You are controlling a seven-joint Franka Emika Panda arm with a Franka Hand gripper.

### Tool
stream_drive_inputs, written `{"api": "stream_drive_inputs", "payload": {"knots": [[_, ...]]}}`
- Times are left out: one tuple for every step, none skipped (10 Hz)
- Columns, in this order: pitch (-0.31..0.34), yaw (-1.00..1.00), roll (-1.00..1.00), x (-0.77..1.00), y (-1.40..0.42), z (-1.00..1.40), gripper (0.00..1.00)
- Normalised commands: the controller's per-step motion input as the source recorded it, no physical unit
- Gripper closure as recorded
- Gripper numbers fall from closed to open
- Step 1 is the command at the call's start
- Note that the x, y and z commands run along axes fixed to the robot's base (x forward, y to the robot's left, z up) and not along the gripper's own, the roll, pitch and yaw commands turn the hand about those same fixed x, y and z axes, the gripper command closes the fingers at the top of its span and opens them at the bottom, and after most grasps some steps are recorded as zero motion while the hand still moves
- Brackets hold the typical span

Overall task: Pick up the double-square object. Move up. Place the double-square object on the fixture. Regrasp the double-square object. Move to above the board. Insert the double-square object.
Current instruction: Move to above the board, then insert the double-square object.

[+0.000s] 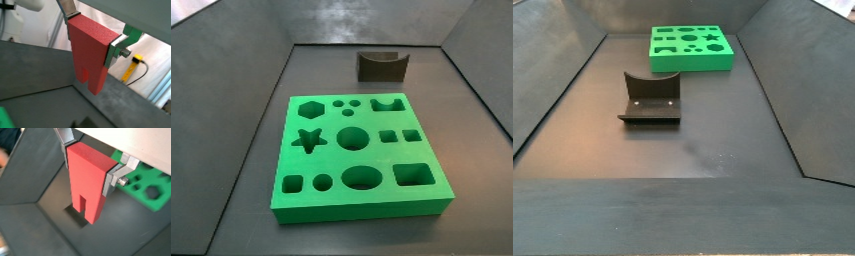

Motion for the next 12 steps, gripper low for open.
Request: {"api": "stream_drive_inputs", "payload": {"knots": [[-0.077,-0.08,-1.0,-0.89,-0.85,0.2,1.0],[-0.075,-0.09,-1.0,-0.62,-0.54,0.13,1.0],[-0.067,-0.09,-1.0,-0.37,-0.28,0.07,1.0],[-0.057,-0.09,-1.0,-0.22,-0.14,0.04,1.0],[-0.054,-0.1,-1.0,-0.16,-0.1,0.04,1.0],[-0.052,-0.1,-1.0,-0.09,-0.03,0.01,1.0],[-0.053,-0.09,-1.0,-0.07,0.0,0.01,1.0],[-0.056,-0.08,-0.9,-0.07,0.02,0.01,1.0],[-0.057,-0.05,-0.67,-0.06,0.02,0.0,1.0],[-0.048,-0.04,-0.45,-0.05,0.02,0.0,1.0],[-0.029,-0.02,-0.26,-0.03,0.01,0.0,1.0],[0.0,0.0,-0.01,0.0,0.0,0.0,1.0]]}}
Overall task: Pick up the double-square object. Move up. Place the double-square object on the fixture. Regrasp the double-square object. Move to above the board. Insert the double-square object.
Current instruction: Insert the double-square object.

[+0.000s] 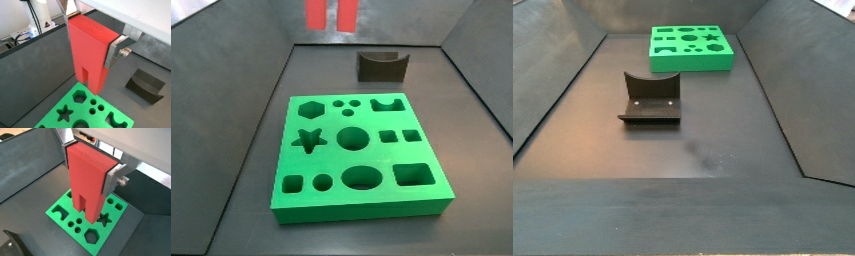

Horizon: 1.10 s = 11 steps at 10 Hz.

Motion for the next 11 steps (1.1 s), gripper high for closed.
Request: {"api": "stream_drive_inputs", "payload": {"knots": [[0.0,0.0,0.0,0.09,-0.04,-0.01,1.0],[0.0,0.0,0.0,0.1,-0.05,-0.05,1.0],[0.0,0.0,0.0,0.18,-0.06,-0.06,1.0],[0.0,0.0,0.0,0.11,-0.05,-0.07,1.0],[0.0,0.0,0.0,0.18,-0.05,-0.07,1.0],[-0.034,0.0,0.05,0.07,-0.11,-0.16,1.0],[-0.086,0.0,0.1,0.28,-0.1,-0.24,1.0],[-0.12,0.0,0.11,0.37,-0.04,-0.24,1.0],[-0.107,0.03,0.09,0.52,0.0,-0.22,1.0],[-0.1,0.04,0.09,0.54,0.0,-0.23,1.0],[-0.087,0.07,0.1,0.64,0.0,-0.23,1.0]]}}
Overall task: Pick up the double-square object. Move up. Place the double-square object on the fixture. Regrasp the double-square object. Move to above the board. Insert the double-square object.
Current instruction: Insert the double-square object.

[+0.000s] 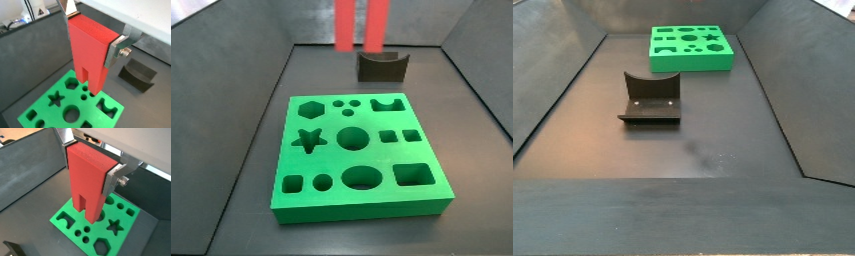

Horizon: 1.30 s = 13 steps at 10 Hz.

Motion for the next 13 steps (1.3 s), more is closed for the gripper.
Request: {"api": "stream_drive_inputs", "payload": {"knots": [[-0.086,0.07,0.11,0.68,0.0,-0.22,1.0],[-0.084,0.1,0.15,0.79,0.0,-0.23,1.0],[-0.093,0.08,0.14,0.84,-0.02,-0.23,1.0],[-0.116,0.03,0.08,0.91,-0.05,-0.22,1.0],[-0.143,0.0,0.02,0.97,-0.09,-0.24,1.0],[-0.176,0.0,0.03,0.93,-0.29,-0.3,1.0],[-0.163,0.0,0.04,0.93,-0.33,-0.34,1.0],[-0.159,0.0,0.05,0.93,-0.34,-0.32,1.0],[-0.166,0.0,0.05,0.89,-0.32,-0.33,1.0],[-0.167,0.03,0.09,0.79,-0.3,-0.36,1.0],[-0.09,0.21,0.32,0.51,-0.43,-0.43,1.0],[-0.101,0.19,0.33,0.17,-0.41,-0.5,1.0],[-0.124,0.35,0.31,0.03,-0.47,-0.55,1.0]]}}
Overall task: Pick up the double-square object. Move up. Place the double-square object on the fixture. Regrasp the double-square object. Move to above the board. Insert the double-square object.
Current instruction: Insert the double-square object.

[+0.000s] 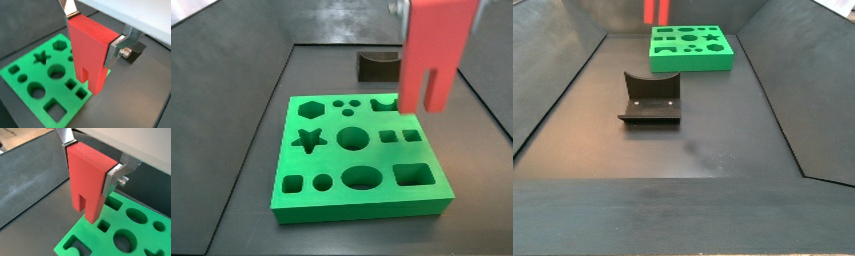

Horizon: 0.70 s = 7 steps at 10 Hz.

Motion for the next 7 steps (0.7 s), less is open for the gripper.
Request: {"api": "stream_drive_inputs", "payload": {"knots": [[-0.101,0.49,0.28,0.0,-0.37,-0.62,1.0],[-0.02,0.15,0.06,-0.01,-0.12,-0.19,1.0],[-0.004,0.0,-0.06,0.0,0.11,0.01,1.0],[-0.064,0.23,0.0,-0.19,0.0,-0.41,1.0],[-0.123,0.5,-0.01,-0.31,-0.01,-0.56,1.0],[-0.097,0.51,-0.01,-0.27,-0.26,-0.44,1.0],[-0.001,0.01,0.0,0.0,0.0,0.0,1.0]]}}
